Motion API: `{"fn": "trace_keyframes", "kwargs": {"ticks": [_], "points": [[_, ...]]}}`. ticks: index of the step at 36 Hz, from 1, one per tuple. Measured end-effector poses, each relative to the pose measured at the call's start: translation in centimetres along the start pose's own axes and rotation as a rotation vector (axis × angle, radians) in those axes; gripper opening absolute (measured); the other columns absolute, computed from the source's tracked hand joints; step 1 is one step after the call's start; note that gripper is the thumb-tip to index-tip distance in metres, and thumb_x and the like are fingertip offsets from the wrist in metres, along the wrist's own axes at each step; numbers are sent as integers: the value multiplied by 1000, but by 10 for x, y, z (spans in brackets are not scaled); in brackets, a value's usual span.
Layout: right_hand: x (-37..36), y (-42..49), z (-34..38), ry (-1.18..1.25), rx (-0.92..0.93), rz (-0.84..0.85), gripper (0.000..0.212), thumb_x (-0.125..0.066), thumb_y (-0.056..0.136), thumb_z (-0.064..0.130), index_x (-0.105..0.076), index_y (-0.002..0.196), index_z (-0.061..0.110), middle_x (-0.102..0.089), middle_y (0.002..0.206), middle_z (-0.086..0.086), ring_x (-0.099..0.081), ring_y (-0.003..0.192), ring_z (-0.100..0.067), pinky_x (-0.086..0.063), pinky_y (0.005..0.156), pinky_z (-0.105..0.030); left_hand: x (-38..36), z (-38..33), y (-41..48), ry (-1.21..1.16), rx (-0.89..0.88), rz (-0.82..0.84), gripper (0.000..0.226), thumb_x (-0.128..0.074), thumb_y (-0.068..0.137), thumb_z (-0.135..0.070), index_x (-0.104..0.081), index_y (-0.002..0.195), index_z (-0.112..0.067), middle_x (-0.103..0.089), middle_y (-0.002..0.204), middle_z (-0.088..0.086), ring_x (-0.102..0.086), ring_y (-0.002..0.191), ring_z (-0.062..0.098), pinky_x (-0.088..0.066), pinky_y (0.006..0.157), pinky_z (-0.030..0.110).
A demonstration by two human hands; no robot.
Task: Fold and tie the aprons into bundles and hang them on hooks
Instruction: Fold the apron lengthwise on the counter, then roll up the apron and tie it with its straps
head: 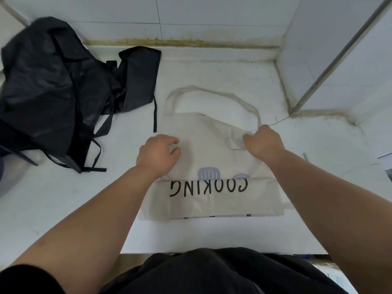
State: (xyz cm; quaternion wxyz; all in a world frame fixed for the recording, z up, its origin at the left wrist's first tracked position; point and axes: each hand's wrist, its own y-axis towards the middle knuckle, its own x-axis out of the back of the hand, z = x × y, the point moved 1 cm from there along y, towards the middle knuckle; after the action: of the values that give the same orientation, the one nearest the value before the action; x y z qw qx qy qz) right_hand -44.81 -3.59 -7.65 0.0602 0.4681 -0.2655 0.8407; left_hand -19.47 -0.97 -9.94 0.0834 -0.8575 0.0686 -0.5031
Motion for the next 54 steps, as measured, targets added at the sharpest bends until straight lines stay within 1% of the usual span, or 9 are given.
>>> {"fn": "trace_keyframes", "kwargs": {"ticks": [4, 9, 14, 17, 23, 30, 34, 46, 54], "points": [[1, 23, 2, -49, -71, 191, 23, -51, 91, 23, -51, 81, 3, -52, 72, -10, -50, 53, -22, -43, 48, -26, 1, -12, 20, 69, 116, -6, 51, -51, 94, -32, -41, 142, -20, -33, 150, 3, -30, 134, 27, -31, 106, 39], [15, 59, 12, -247, 42, 123, 27, -48, 88, 1, -37, 64, 7, -44, 71, -7, -48, 65, -22, -39, 59, -27, 7, -16, 49, 56, 256, 25, 67, -54, 92, -34, -22, 148, -15, -20, 153, 13, -25, 134, 35, -31, 104, 42], [40, 99, 48, -152, 131, -82, 3, -44, 90, 9, -48, 92, 9, -58, 111, -16, -55, 98, -30, -37, 74, -28, 16, -16, 95, -84, 382, -24, 74, -57, 90, -33, -18, 148, -9, -37, 141, 17, -36, 128, 37, -37, 100, 43], [50, 117, 67, 54, 156, -202, 27, -40, 96, 14, -51, 120, 8, -57, 122, -14, -55, 110, -29, -35, 77, -25, 16, -12, 117, -150, 418, -48, 68, -57, 89, -32, -26, 145, -8, -46, 134, 16, -45, 122, 36, -43, 98, 45], [36, 126, 82, 313, 413, -146, 66, -45, 98, 16, -8, 152, 17, -21, 157, -3, -27, 141, -15, -14, 92, -4, 13, -9, 141, -228, 417, -203, 44, -51, 92, -13, -42, 135, -5, -56, 123, 12, -54, 110, 28, -37, 79, 26], [2, 102, 63, 117, 500, -88, 41, -49, 95, 16, -49, 135, 13, -56, 130, -8, -52, 120, -22, -34, 98, -23, 11, -5, 132, -225, 331, -349, 53, -57, 91, -14, -40, 141, -13, -41, 136, 11, -52, 111, 26, -39, 91, 25], [-6, 84, 49, 63, 478, -26, 35, -47, 95, 19, -54, 130, 15, -62, 122, -6, -57, 111, -23, -43, 90, -29, 12, -9, 107, -156, 221, -323, 53, -55, 93, -17, -39, 144, -16, -35, 142, 7, -44, 122, 23, -34, 92, 23], [-22, 0, 15, -61, 484, 71, 29, -52, 93, 27, -58, 120, 20, -64, 99, 2, -59, 98, -22, -48, 88, -34, 3, -14, 5, -162, -107, -161, 27, -53, 95, -18, -67, 118, -23, -62, 112, 0, -60, 90, 13, -45, 86, 23], [-46, -63, -20, -89, 565, 266, 22, -74, 77, 38, -64, 74, 19, -57, 68, 10, -56, 72, -12, -47, 72, -25, -28, -11, -61, 65, -524, -46, 30, -48, 86, -31, -75, 82, -19, -67, 82, 0, -64, 69, 23, -51, 51, 31]]}}
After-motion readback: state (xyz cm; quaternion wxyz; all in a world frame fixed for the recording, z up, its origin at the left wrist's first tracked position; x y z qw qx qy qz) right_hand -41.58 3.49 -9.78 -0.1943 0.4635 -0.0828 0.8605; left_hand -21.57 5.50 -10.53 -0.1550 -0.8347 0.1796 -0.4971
